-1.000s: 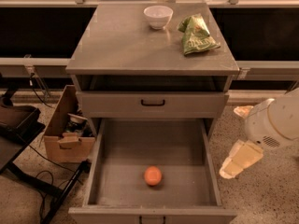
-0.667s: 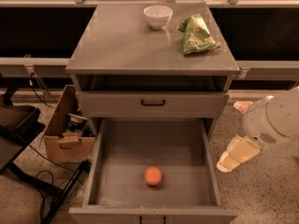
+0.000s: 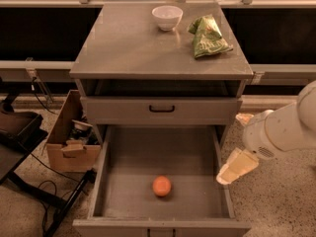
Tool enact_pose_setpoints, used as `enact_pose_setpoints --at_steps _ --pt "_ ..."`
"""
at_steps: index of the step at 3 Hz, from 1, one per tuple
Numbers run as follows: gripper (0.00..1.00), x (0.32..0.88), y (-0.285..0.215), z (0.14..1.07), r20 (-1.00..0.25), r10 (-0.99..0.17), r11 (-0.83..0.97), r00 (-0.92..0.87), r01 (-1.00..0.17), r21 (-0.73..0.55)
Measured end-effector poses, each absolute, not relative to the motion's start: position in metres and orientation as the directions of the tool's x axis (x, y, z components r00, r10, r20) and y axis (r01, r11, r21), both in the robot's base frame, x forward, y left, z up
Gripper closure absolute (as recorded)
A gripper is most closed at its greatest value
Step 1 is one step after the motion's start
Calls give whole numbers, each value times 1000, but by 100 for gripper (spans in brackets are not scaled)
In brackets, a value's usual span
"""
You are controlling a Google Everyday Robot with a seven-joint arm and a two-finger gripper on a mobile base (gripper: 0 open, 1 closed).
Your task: Pick orange from middle drawer and place on counter
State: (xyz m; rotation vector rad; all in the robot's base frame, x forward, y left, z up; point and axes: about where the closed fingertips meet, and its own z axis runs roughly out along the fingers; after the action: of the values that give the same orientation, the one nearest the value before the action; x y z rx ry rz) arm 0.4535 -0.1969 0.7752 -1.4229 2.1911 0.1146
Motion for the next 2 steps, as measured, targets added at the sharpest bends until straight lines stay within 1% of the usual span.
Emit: enact_pose_setpoints --at_steps 2 --pt "0 495 -116 634 -598 -743 440 -301 -892 -99"
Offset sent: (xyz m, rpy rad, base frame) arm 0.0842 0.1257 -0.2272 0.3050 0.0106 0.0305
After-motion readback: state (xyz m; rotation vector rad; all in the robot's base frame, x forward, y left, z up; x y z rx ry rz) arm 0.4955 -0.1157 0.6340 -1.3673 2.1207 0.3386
